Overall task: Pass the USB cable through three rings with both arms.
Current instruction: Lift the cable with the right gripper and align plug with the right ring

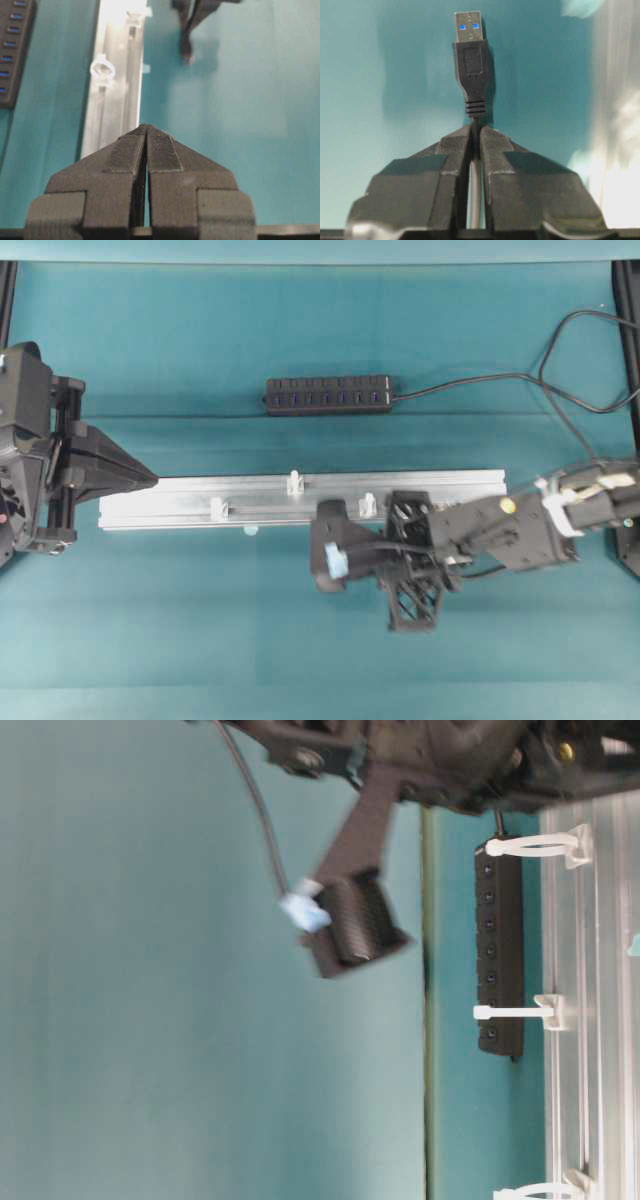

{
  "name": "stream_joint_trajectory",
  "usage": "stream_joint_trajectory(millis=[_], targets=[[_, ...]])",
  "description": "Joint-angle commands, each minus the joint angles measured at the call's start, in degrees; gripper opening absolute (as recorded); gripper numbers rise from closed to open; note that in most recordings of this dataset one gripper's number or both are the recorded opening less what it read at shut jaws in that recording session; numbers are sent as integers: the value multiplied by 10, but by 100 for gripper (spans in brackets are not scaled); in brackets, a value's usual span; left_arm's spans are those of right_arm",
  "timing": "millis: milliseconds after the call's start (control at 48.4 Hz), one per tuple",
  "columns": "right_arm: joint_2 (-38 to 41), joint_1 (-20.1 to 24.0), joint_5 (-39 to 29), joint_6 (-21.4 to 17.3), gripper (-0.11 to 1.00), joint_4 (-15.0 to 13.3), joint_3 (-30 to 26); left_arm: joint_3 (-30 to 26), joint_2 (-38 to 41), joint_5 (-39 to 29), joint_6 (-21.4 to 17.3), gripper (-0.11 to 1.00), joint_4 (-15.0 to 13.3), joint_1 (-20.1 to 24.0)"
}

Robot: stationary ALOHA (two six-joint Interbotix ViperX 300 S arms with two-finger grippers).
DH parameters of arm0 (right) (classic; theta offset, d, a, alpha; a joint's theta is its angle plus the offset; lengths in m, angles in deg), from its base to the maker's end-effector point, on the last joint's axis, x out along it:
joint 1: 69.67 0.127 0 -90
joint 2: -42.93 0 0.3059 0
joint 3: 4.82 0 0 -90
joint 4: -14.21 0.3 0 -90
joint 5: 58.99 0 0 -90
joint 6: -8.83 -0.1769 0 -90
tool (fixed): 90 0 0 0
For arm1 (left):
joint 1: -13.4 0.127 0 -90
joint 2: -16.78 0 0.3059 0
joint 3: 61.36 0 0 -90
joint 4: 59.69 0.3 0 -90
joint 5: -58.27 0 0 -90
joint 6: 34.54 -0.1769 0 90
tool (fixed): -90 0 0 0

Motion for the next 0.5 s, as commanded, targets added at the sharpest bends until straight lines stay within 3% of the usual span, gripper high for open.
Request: stream_joint_trajectory(millis=[0,103,476], targets=[[-40,0,-21,0,-9,0,-11,-7,-5,10,-1,3,2,0],[-73,0,-54,-1,-9,-9,-9,-5,-11,16,-1,3,2,0],[-185,-27,-225,9,-9,-100,18,-11,-17,57,5,3,2,0]])
